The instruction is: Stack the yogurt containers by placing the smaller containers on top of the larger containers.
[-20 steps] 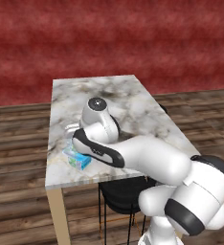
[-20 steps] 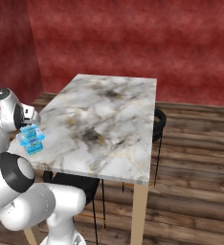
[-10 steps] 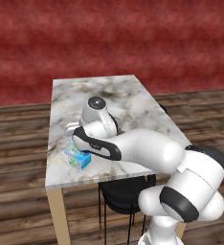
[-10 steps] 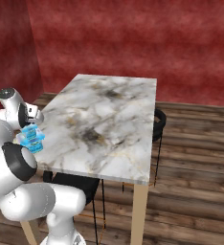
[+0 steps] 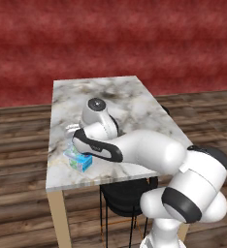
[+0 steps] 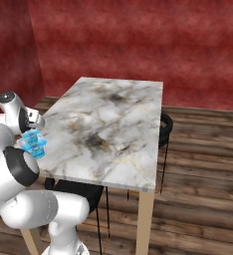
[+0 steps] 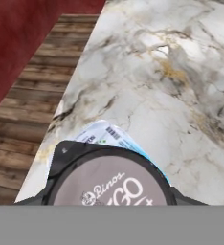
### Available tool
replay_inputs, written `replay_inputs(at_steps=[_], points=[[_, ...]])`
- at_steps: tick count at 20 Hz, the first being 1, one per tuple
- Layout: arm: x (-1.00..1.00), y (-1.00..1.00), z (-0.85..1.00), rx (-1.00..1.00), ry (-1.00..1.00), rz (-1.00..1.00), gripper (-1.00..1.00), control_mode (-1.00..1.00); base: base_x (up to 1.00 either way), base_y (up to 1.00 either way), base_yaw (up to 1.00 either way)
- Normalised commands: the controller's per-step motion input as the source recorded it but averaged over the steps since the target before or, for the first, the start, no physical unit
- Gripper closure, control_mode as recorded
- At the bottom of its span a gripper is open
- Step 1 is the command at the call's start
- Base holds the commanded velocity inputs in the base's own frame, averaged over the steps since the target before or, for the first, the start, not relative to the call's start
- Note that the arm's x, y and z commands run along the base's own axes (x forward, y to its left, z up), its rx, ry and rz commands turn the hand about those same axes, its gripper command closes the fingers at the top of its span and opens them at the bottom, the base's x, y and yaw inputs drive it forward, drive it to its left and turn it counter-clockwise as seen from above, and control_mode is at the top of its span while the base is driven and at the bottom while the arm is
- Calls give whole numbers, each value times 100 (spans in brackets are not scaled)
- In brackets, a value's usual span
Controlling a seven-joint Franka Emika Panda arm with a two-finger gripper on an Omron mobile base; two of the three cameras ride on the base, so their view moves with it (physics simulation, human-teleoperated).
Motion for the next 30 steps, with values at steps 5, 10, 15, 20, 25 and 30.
replay_inputs(at_steps=[5, 10, 15, 20, 25, 30], points=[[0, 6, -4, 0, 0, 0, 100, -100, 0, 0, 0], [0, 0, -15, 0, 0, 0, 100, -100, 0, 0, 0], [0, 0, -13, 0, 0, 0, 100, -100, 0, 0, 0], [0, 0, -5, 0, 0, 0, 100, -100, 0, 0, 0], [0, 1, -2, 0, 0, 0, 100, -100, 0, 0, 0], [2, 3, -2, 0, 0, 0, 100, -100, 0, 0, 0]])
